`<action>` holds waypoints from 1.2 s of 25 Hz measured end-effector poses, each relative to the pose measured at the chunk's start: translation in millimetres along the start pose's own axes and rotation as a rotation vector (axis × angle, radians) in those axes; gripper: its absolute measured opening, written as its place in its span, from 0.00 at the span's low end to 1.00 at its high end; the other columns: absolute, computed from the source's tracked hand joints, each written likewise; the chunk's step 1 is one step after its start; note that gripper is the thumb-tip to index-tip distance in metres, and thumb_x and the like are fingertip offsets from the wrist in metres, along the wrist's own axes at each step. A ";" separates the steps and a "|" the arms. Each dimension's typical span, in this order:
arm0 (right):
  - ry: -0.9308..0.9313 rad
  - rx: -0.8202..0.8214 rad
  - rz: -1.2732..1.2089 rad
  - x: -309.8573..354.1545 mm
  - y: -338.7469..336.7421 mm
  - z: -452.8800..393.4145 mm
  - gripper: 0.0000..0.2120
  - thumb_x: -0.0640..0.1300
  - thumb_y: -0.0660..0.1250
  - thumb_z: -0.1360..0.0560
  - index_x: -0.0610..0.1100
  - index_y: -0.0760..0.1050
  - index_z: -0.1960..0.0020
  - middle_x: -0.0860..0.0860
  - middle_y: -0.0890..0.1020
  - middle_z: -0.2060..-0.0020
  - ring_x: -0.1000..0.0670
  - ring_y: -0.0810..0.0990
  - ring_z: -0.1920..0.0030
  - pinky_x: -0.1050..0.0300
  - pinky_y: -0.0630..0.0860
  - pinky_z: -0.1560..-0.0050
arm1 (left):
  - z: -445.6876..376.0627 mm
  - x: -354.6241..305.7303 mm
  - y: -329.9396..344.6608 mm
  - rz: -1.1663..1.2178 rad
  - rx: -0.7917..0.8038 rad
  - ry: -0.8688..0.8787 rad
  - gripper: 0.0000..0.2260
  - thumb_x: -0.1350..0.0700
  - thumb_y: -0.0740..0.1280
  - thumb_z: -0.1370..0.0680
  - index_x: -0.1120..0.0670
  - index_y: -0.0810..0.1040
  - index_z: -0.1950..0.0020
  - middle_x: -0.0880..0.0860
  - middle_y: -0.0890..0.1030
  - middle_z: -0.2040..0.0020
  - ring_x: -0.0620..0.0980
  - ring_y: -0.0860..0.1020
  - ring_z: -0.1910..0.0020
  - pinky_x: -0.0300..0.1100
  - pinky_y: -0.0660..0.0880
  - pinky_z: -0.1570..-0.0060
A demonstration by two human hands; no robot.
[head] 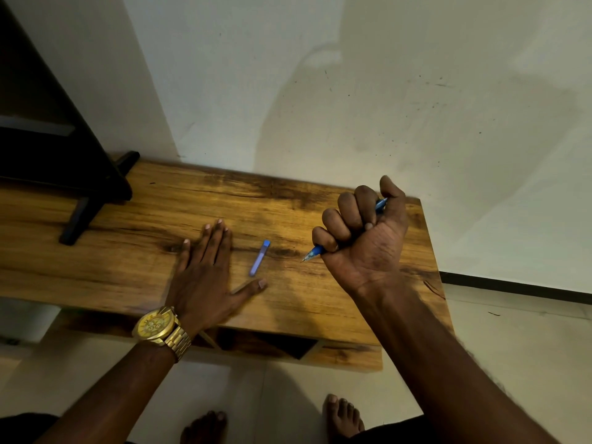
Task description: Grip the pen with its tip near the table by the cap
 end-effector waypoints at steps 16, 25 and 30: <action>-0.017 -0.018 -0.053 -0.8 0.1 0.5 0.30 0.61 0.52 0.14 0.50 0.54 0.71 0.53 0.54 0.76 0.52 0.51 0.75 0.58 0.51 0.71 | 0.1 1.4 0.1 0.010 -0.033 0.012 0.58 0.16 0.46 0.28 0.56 0.44 0.10 0.53 0.40 0.10 0.52 0.42 0.10 0.57 0.45 0.12; -0.034 -0.021 -0.070 1.5 -2.1 0.3 0.30 0.60 0.51 0.14 0.50 0.54 0.71 0.53 0.54 0.76 0.52 0.51 0.75 0.58 0.51 0.71 | 0.0 1.8 0.4 0.009 -0.037 0.010 0.58 0.17 0.47 0.28 0.55 0.44 0.10 0.52 0.40 0.10 0.52 0.42 0.10 0.56 0.44 0.12; -0.028 -0.022 -0.075 1.2 -2.5 0.8 0.30 0.61 0.51 0.14 0.50 0.54 0.71 0.53 0.54 0.76 0.52 0.51 0.75 0.58 0.51 0.71 | -0.4 1.7 0.1 0.008 -0.037 0.005 0.58 0.16 0.46 0.28 0.55 0.44 0.10 0.52 0.41 0.09 0.52 0.42 0.10 0.56 0.44 0.12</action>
Point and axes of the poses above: each hand's wrist, its own z-axis away from the middle knuckle, its own y-axis out of the palm, x = y × z, the point moved 8 cm from there along -z, towards the middle knuckle
